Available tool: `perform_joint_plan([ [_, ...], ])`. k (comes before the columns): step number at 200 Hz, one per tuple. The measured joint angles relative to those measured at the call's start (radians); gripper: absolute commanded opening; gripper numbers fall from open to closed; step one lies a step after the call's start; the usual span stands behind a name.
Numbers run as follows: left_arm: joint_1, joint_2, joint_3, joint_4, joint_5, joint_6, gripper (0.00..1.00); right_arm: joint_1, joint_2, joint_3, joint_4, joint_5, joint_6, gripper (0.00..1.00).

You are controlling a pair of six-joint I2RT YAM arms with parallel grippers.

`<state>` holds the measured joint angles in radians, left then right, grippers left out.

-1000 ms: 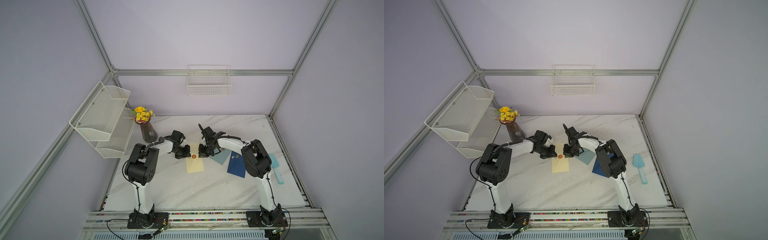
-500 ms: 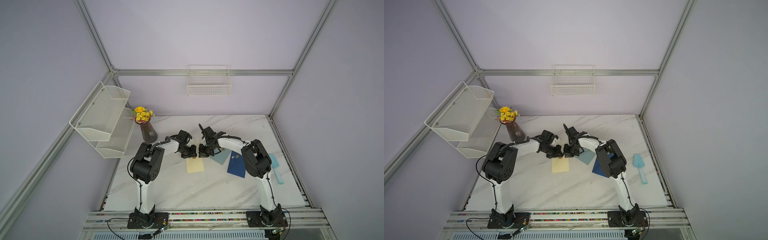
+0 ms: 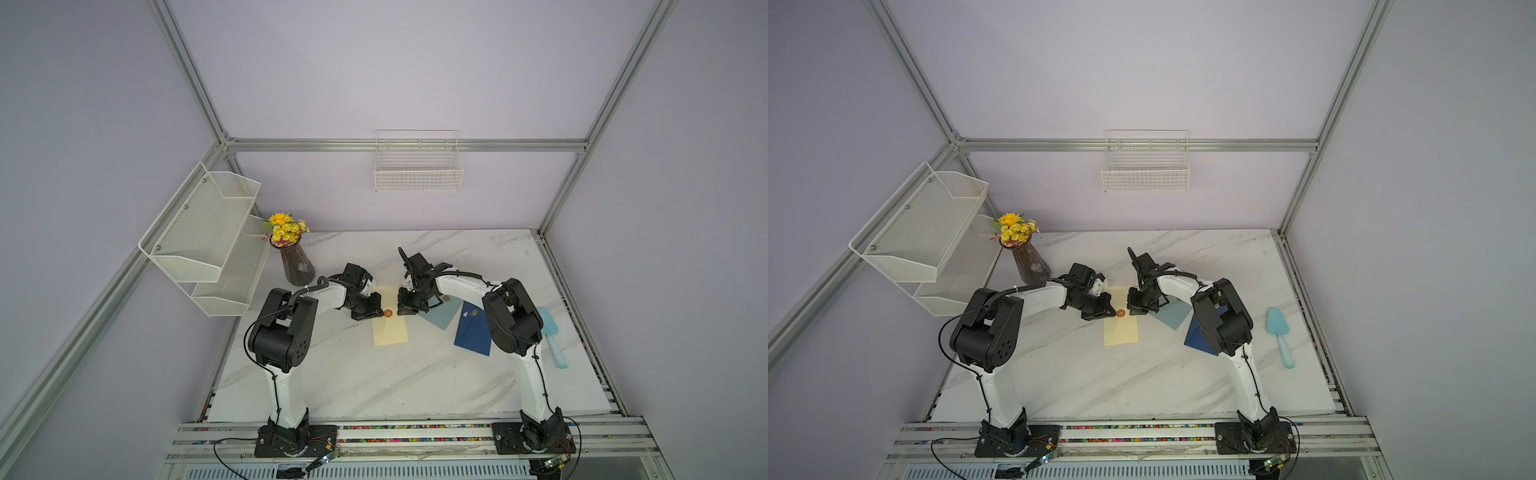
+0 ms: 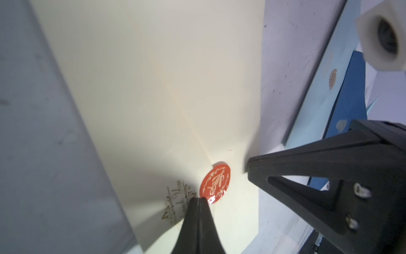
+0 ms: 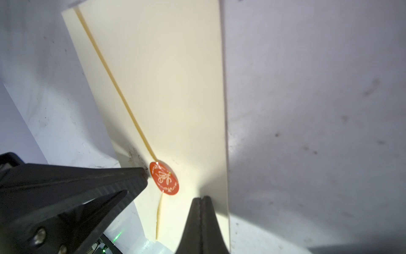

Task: Fold the letter paper in half and place it into the envelope
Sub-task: Fold the envelope flap at the center of the board.

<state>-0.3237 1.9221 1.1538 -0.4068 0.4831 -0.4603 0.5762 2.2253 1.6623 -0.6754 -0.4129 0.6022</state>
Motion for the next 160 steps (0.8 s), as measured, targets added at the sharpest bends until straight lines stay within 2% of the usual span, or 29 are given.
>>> perform_joint_plan([
  [80,-0.102,0.028,0.039,0.01,-0.016,-0.019,0.0,-0.002,0.0,0.0,0.0,-0.003,0.0,0.0],
  [125,-0.083,0.026,0.026,0.025,-0.003,-0.021,0.0,-0.002,0.0,-0.001,0.001,-0.005,0.0,0.0],
  [160,-0.011,0.006,-0.002,0.025,0.011,-0.028,0.0,-0.004,0.0,-0.006,0.006,-0.011,0.0,0.0],
])
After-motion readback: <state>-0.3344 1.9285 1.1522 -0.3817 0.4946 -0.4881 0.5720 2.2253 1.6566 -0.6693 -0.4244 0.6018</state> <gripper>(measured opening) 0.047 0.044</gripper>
